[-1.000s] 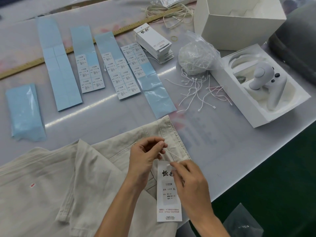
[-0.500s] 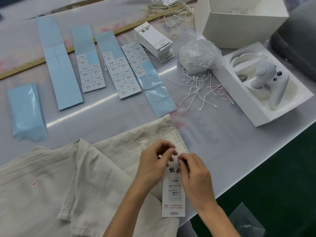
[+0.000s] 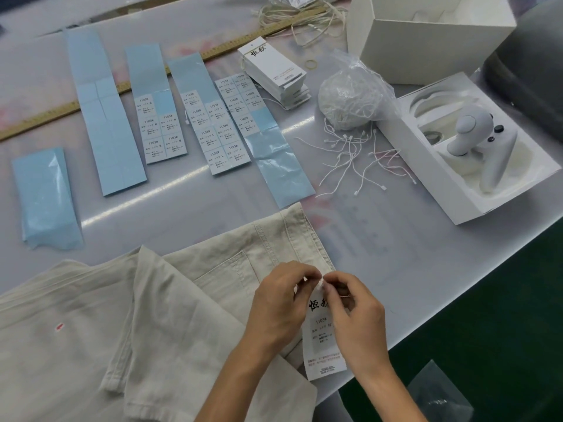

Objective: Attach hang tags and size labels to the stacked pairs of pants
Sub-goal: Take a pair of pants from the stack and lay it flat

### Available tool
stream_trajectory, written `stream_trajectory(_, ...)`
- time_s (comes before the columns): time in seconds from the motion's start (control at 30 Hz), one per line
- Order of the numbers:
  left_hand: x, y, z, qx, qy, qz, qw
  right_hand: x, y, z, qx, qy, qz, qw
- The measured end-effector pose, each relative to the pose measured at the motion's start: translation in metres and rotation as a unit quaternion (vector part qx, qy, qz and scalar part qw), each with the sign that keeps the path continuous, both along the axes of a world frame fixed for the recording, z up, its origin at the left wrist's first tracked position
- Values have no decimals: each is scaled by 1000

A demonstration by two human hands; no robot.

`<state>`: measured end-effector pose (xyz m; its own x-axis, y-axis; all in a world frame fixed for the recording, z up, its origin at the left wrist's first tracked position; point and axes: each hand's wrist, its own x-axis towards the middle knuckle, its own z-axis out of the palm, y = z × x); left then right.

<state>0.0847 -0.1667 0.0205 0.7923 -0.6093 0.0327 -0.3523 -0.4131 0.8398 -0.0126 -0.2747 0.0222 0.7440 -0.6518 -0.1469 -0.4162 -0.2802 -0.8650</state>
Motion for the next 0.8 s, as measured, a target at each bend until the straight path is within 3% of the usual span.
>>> stream_trajectory(0.13,-8,-2,-1,8,-40,3,999,1,-5,1,12,6,17,1000)
stream_trajectory(0.37,-15,-2,-11,37,6,103,994,0,-1,-1,-128,23,114,985)
stream_trajectory(0.8,-20,-21,-19,188,-191,64,961,7,0,-1,-239,54,162,956)
